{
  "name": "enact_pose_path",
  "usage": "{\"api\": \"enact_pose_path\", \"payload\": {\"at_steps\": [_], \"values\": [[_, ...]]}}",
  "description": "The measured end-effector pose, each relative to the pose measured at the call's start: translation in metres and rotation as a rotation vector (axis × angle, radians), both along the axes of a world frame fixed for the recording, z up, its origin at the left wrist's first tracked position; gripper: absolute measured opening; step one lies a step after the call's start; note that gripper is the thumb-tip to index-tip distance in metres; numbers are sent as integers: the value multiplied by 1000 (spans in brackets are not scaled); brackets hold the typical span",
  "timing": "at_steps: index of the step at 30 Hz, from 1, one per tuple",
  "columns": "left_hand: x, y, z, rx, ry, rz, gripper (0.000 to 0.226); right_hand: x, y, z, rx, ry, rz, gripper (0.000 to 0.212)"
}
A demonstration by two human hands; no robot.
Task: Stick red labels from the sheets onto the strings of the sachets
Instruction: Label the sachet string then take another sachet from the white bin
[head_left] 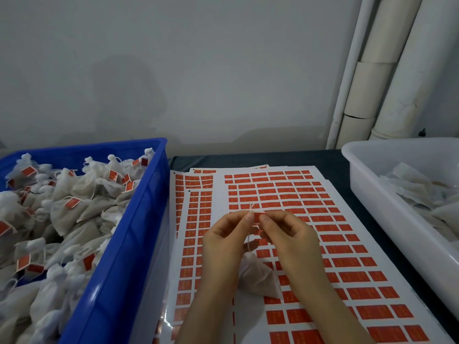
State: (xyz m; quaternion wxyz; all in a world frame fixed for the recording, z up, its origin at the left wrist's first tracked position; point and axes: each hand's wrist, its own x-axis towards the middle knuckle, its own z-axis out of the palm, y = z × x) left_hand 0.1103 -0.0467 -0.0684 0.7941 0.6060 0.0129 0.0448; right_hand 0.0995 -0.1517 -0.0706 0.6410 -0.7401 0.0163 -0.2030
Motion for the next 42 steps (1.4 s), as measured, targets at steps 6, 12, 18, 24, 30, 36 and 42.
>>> {"api": "enact_pose_path", "payload": {"at_steps": [6, 12, 18, 24, 30, 36, 42], "values": [[0, 2, -4, 91, -68, 49, 10, -2, 2, 1, 4, -13, 15, 9], [5, 2, -16, 438, -118, 209, 19, -2, 6, -1, -100, 5, 66, 19], [6, -2, -20, 528, -83, 219, 27, -2, 10, -4, -180, 13, 45, 19], [7, 1, -18, 443, -31, 261, 24, -1, 8, -2, -174, 56, 148, 11], [14, 12, -13, 125, 67, 287, 10, 0, 5, -7, -576, 308, 364, 9], [26, 26, -15, -19, 231, 296, 14, -1, 1, 1, -486, 270, 265, 14], [27, 17, -28, 886, 179, 426, 37, -4, 5, 22, -167, 235, 364, 29]]}}
